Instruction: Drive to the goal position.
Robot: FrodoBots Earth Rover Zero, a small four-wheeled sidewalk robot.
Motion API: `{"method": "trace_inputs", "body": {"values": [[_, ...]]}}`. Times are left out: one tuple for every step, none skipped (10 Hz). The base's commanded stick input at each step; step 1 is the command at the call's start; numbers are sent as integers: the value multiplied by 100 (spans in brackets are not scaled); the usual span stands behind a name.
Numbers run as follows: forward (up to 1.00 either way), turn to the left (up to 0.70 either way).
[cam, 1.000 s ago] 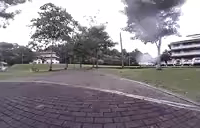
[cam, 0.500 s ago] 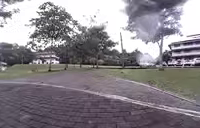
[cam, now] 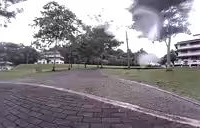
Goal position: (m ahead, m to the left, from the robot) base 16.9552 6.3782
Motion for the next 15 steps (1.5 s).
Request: {"method": "trace_inputs", "body": {"values": [[70, 0], [70, 0], [70, 0], [70, 0], [70, 0], [70, 0], [70, 0], [70, 0], [70, 0], [70, 0], [70, 0], [70, 0], [70, 0], [70, 0], [70, 0]]}}
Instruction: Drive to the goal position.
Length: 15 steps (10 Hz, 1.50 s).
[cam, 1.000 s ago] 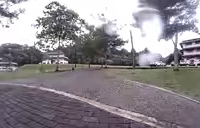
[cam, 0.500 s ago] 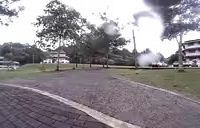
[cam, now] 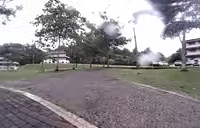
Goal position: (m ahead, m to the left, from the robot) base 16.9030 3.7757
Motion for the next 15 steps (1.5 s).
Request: {"method": "trace_inputs", "body": {"values": [[70, 0], [70, 0], [70, 0], [70, 0], [70, 0], [70, 0], [70, 0], [70, 0], [70, 0], [70, 0], [70, 0], [70, 0], [70, 0], [70, 0], [70, 0]]}}
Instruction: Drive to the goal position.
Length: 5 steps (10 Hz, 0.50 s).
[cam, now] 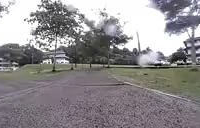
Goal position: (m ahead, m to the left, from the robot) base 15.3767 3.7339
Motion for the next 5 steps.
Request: {"method": "trace_inputs", "body": {"values": [[70, 0], [70, 0], [70, 0], [70, 0], [70, 0]]}}
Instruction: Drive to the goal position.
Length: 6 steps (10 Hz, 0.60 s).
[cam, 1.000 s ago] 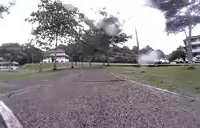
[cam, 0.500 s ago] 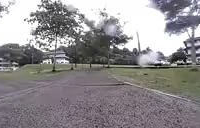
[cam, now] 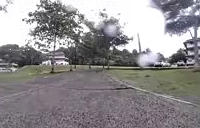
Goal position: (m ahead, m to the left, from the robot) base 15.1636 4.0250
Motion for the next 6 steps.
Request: {"method": "trace_inputs", "body": {"values": [[70, 0], [70, 0], [70, 0], [70, 0], [70, 0], [70, 0]]}}
